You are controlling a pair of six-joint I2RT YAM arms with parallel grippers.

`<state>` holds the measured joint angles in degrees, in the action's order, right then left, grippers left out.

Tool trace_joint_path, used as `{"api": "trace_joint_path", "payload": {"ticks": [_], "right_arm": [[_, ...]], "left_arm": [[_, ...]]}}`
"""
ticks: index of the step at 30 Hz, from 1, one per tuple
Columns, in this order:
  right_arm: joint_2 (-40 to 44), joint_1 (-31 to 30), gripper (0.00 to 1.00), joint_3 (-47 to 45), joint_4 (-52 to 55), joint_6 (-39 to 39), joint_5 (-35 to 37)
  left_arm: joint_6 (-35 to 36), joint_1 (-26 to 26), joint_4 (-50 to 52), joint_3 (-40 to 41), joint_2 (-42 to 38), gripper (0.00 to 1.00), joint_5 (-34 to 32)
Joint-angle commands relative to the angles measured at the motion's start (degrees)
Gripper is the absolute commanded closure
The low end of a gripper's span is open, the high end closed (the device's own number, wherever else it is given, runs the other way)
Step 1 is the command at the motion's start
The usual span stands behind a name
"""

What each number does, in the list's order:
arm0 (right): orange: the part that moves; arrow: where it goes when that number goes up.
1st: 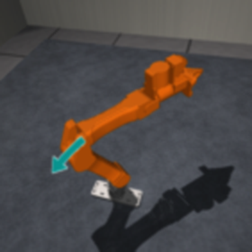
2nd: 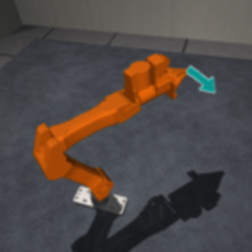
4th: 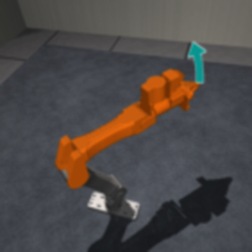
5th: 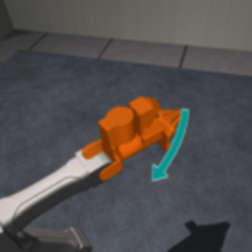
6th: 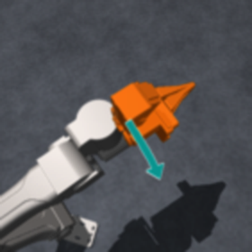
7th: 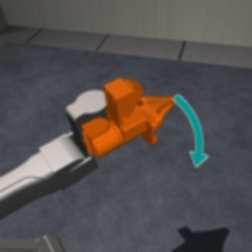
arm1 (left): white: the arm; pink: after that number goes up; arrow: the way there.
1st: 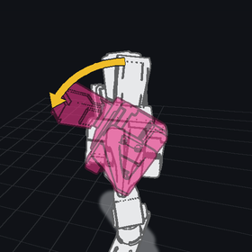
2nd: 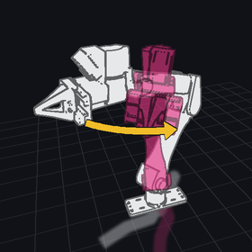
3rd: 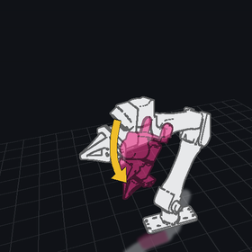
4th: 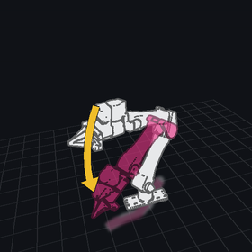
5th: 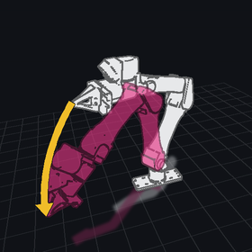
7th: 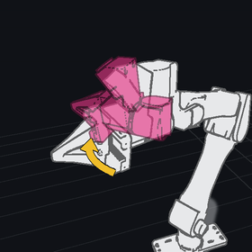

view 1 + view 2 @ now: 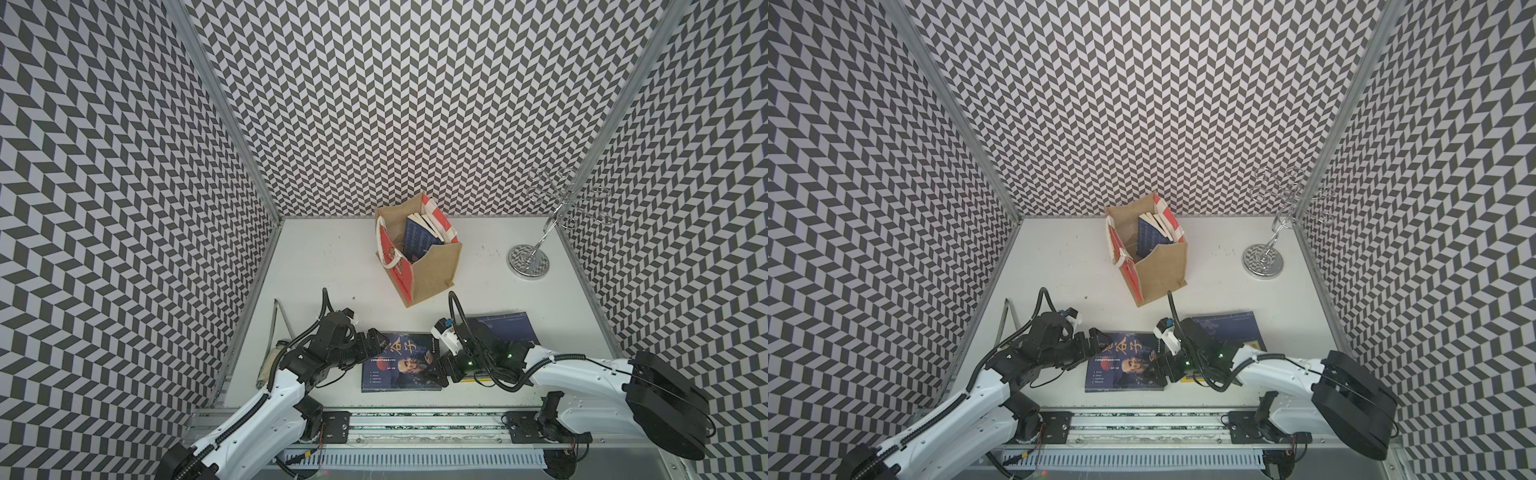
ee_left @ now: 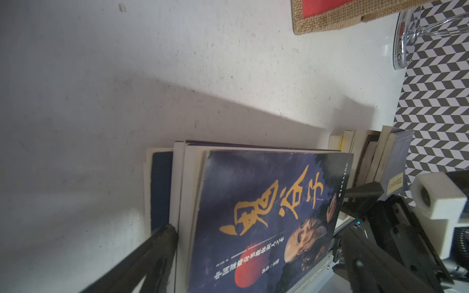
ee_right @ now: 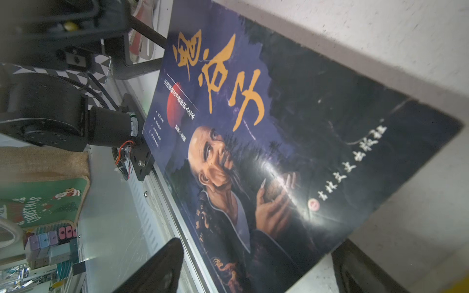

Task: Put the books into the canvas bag
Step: Pick up the book from the book.

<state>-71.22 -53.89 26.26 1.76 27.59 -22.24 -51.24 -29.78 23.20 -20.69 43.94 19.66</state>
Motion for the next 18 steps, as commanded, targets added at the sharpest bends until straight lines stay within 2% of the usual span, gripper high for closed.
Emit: {"api": "trace_joint_path", "payload": {"ticks": [1, 18], "right_arm": [[0.5, -0.3, 0.11, -0.9, -3.3, 1.1, -0.5], [-1.8, -1.3, 0.13, -0.6, -4.5, 1.1, -1.5]], "left_arm": [[0.6, -1.2, -1.1, -1.5, -0.2, 0.0, 2.8], [2.0, -3.1, 9.0, -7.5, -2.5, 0.0, 0.4]]}}
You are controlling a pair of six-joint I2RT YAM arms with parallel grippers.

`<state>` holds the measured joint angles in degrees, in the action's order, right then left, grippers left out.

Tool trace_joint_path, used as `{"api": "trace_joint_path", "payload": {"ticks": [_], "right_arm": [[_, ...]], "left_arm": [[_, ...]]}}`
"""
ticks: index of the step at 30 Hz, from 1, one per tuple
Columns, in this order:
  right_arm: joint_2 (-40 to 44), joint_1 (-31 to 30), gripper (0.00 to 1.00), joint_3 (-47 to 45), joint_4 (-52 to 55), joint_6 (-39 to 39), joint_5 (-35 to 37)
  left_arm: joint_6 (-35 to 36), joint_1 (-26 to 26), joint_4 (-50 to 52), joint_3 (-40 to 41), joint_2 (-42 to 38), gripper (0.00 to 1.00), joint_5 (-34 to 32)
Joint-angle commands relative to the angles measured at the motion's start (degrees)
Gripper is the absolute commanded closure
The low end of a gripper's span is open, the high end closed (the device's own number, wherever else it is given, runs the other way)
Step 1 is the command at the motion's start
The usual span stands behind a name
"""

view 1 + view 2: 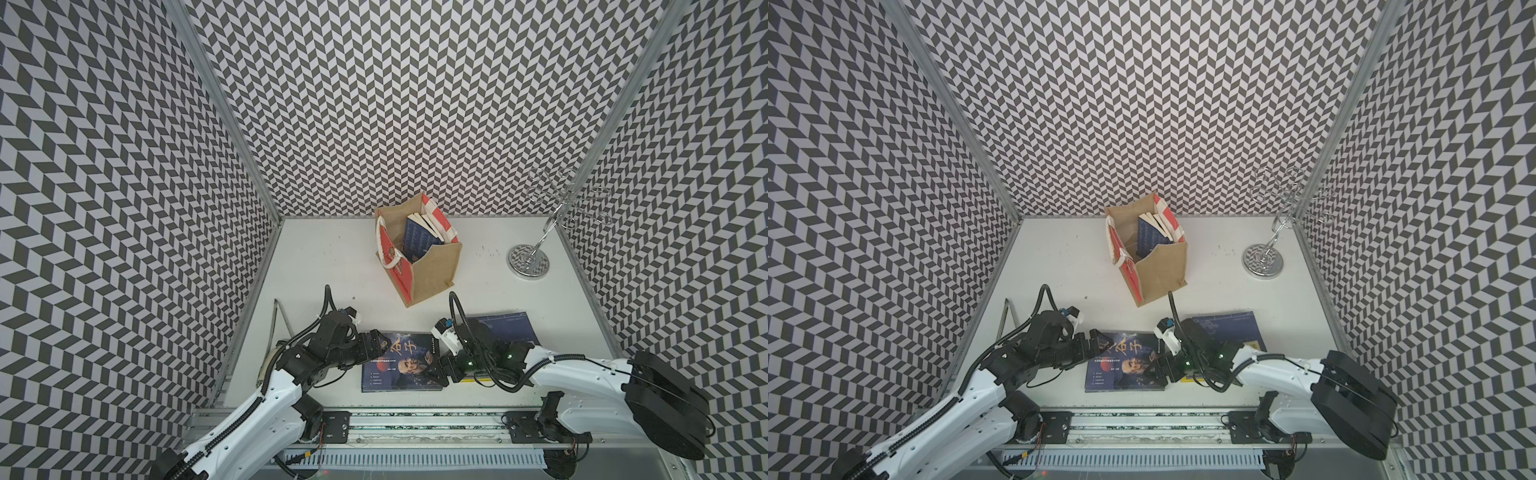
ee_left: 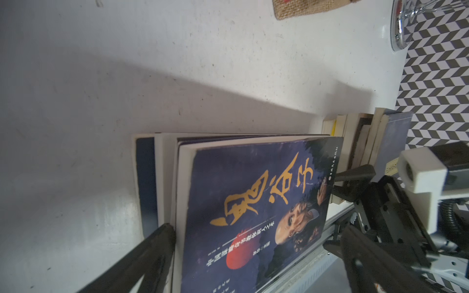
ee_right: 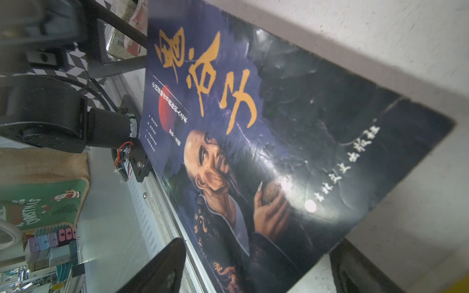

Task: Put the books into the canvas bag
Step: Pick up the book from the book.

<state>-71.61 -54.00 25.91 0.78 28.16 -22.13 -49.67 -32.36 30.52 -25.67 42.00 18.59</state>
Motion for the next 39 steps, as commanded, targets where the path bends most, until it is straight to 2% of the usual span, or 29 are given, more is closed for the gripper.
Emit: {"api": "trace_joint_path", "payload": {"ticks": [1, 11, 20, 28, 34, 39], "right_arm": [[-1.8, -1.3, 0.12, 0.0, -4.0, 0.5, -1.7], [-5.4, -1.9, 0.11, 4.2, -5.5, 0.3, -0.1], [-3.6, -2.0, 0.1, 2.1, -2.7, 0.4, 3.2], [-4.2, -1.8, 0.09, 2.3, -2.6, -0.2, 3.1], [-3.7, -1.9, 0.09, 2.0, -2.3, -0.3, 3.4], [-2.9, -1.9, 0.1, 1.4, -2.4, -0.2, 3.7]], "left_arm": [[0.5, -0.6, 1.9, -2.5, -0.2, 0.0, 1.7], [0.9, -0.6, 1.3, -2.6, 0.8, 0.01, 1.4], [2.4, -0.7, 7.8, -7.0, 0.5, 0.0, -5.0], [2.5, -0.6, 8.8, -6.4, 1.3, 0.0, -3.9], [0.2, -2.4, 10.6, -6.5, 1.8, 0.01, -8.7], [-0.4, -3.9, 9.7, -6.4, 5.1, 0.0, -9.5]]}}
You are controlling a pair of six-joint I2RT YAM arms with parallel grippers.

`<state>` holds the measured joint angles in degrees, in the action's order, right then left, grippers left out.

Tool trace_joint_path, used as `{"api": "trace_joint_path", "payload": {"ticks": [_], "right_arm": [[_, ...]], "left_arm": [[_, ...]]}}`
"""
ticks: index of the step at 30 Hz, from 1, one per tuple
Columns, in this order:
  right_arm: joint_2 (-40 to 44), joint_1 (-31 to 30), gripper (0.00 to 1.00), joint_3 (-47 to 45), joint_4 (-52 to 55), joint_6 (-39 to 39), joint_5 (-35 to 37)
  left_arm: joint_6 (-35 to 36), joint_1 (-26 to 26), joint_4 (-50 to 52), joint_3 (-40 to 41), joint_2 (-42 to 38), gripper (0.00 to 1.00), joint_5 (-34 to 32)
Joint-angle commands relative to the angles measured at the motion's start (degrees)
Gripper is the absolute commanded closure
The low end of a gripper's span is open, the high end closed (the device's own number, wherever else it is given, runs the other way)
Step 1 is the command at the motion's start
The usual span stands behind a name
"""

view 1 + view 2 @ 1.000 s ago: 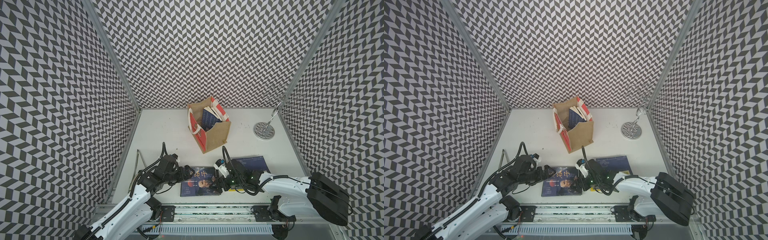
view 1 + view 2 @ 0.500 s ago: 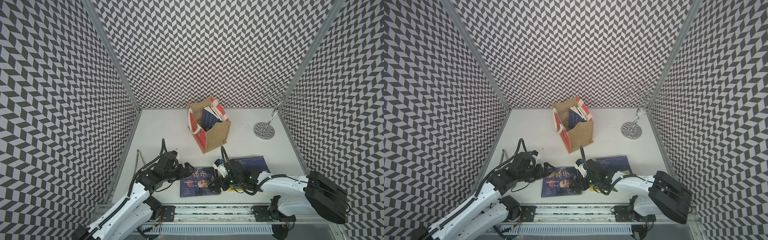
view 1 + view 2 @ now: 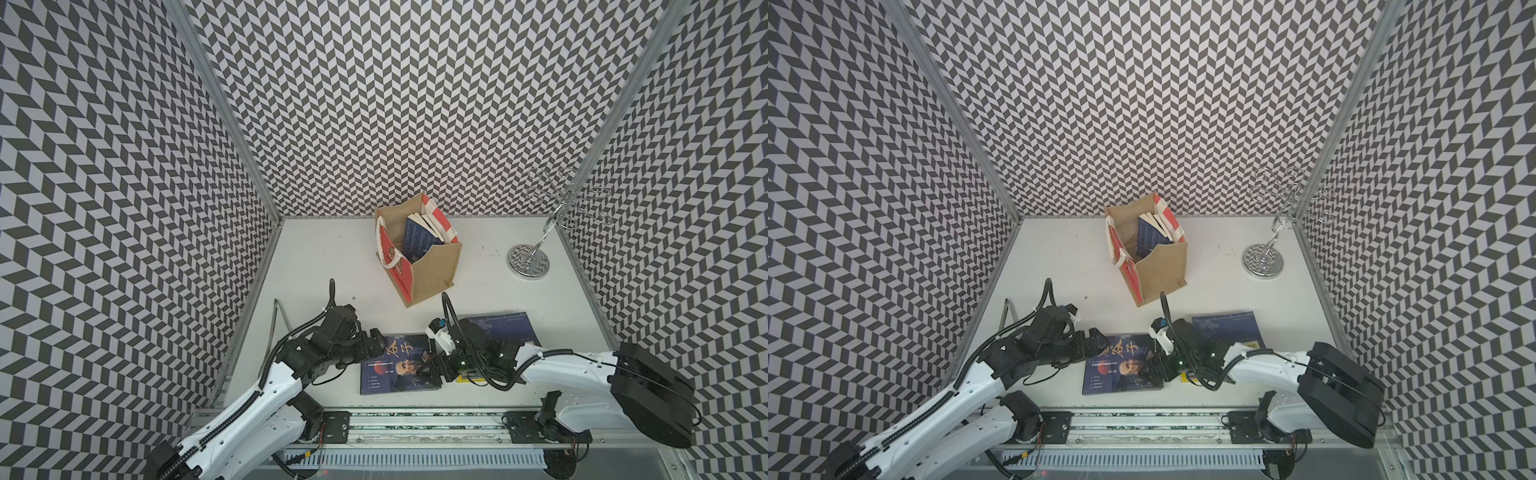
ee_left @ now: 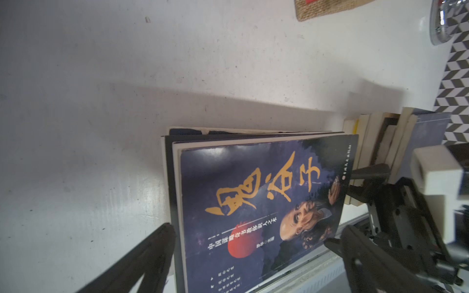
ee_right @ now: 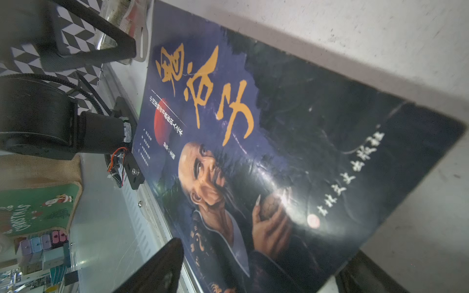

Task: Put the books into the canvas bag
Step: Pick up the book from the book.

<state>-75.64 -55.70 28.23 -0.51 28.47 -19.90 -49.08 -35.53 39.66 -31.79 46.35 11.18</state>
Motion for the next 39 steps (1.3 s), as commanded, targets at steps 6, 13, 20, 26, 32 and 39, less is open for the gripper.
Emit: {"api": "trace_joint_path", "payload": {"ticks": [6, 13, 20, 26, 32, 39], "right_arm": [[1.8, -0.2, 0.09, -1.4, -1.0, -0.5, 1.6], [2.4, -0.2, 0.09, -1.9, -0.8, -0.2, 1.3], [3.7, -0.2, 0.09, -2.4, -0.1, 0.2, 1.5], [4.5, -0.2, 0.1, -2.3, 0.1, 0.4, 1.3], [6.9, -0.1, 0.22, -2.3, 0.5, 1.0, 1.6], [10.8, -0.2, 0.32, -2.0, 2.0, 1.9, 3.6]], "left_arm": [[-2.2, -2.4, -1.6, 0.6, 2.4, 0.0, -2.8], [-1.9, -3.1, -5.3, 2.3, 4.3, 0.0, 0.1], [-1.9, -3.9, -9.5, 2.8, 3.5, 0.0, 2.9], [-1.5, -4.4, -11.5, 3.1, 3.5, 0.01, 4.0], [-1.2, -4.5, -13.0, 3.9, 4.5, 0.01, 4.8], [-1.0, -4.5, -14.7, 4.5, 5.6, 0.01, 5.5]]}}
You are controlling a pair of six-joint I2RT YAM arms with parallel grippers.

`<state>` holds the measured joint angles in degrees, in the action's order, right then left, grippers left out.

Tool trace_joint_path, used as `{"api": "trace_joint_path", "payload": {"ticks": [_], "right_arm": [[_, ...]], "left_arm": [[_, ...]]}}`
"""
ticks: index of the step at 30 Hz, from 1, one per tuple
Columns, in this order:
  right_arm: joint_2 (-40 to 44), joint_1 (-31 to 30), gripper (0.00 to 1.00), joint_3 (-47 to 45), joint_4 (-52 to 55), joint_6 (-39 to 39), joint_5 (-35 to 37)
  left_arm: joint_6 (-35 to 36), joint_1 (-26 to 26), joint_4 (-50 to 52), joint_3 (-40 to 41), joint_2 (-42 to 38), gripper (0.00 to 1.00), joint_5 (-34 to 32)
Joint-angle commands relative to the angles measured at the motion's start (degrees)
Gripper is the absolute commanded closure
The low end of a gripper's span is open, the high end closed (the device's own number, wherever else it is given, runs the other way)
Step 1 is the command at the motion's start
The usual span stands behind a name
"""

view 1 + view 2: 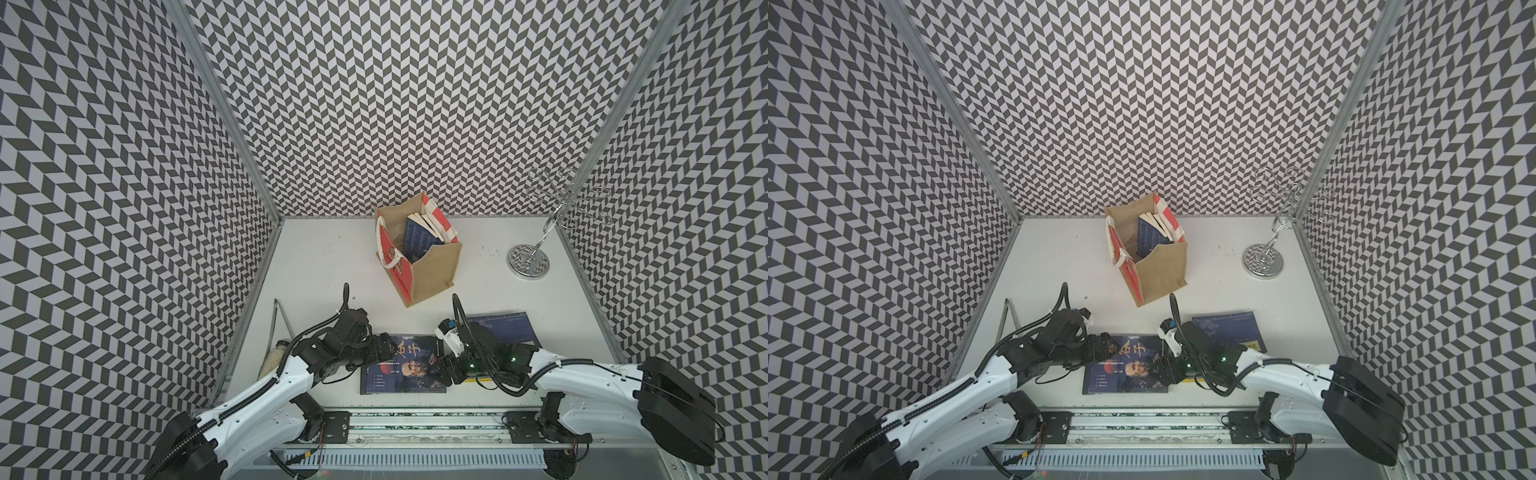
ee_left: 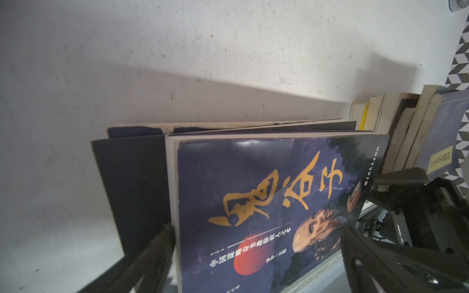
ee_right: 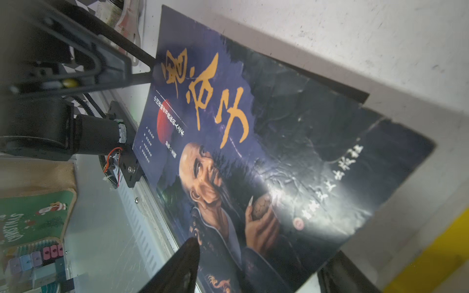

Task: Put the books into the canvas bag
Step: Pick up the book from the book.

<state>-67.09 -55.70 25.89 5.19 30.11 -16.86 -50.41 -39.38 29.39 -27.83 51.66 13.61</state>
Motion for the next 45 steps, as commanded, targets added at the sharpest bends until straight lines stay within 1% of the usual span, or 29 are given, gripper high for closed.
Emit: {"api": "trace_joint_path", "payload": {"ticks": [1, 10, 13, 17, 19, 21, 22, 24, 28, 30, 32, 35, 39, 41, 45], "right_arm": [[2.7, -0.1, 0.35, 0.4, -3.7, 0.3, 0.7], [2.9, 0.0, 0.64, 1.6, -5.5, 1.1, 1.2], [3.4, 0.0, 0.77, 2.3, -5.4, 1.1, 1.9], [4.2, 0.1, 0.85, 3.2, -5.4, 1.0, 2.4], [4.7, 0.3, 0.9, 4.2, -4.9, 0.7, 2.9], [5.2, 0.5, 0.98, 5.4, -3.9, 0.1, 3.4], [5.5, 0.5, 1.0, 6.2, -3.3, -0.4, 3.6], [5.9, 0.8, 1.0, 7.7, -1.9, -1.4, 4.4], [7.1, 2.1, 1.0, 12.4, 1.4, -5.7, 4.6], [7.6, 2.8, 1.0, 14.8, 2.6, -8.2, 4.4], [7.7, 3.4, 1.0, 17.7, 4.3, -10.8, 4.0], [5.7, 4.1, 1.0, 25.3, 10.3, -15.9, 4.4], [2.6, 4.4, 1.0, 36.6, 17.2, -21.7, 8.2], [1.0, 4.9, 1.0, 42.4, 19.3, -24.1, 9.7], [-5.0, 7.0, 1.0, 57.0, 25.5, -30.2, 14.9]], "left_arm": [[0.3, -0.7, -4.7, 0.7, 0.4, 0.0, 3.2], [0.8, -0.6, -6.8, 1.0, 2.0, 0.01, 3.8], [0.8, -0.7, -7.4, 1.3, 2.2, 0.01, 3.9], [0.7, -0.7, -7.9, 1.2, 2.0, 0.01, 4.0], [0.8, -0.7, -7.9, 1.0, 1.9, 0.01, 4.0], [1.0, -0.7, -7.7, 0.6, 1.7, 0.0, 3.7], [1.0, -0.6, -7.5, 0.3, 1.5, 0.01, 3.4], [1.3, -0.7, -7.0, -0.7, 0.5, 0.0, 2.4], [2.3, 0.3, -3.9, -4.6, -2.2, 0.01, -2.6], [3.8, 2.1, -1.9, -7.3, -3.0, 0.0, -4.1], [5.9, 5.5, 0.1, -10.7, -3.0, 0.0, -3.9], [9.6, 12.6, 2.1, -15.4, -3.2, 0.0, -2.0], [15.8, 20.3, 1.6, -21.3, -3.8, 0.01, 1.2], [19.1, 21.8, 2.3, -24.8, -2.8, 0.01, 1.8], [25.4, 21.8, 4.7, -31.0, 0.6, 0.01, 1.7]]}}
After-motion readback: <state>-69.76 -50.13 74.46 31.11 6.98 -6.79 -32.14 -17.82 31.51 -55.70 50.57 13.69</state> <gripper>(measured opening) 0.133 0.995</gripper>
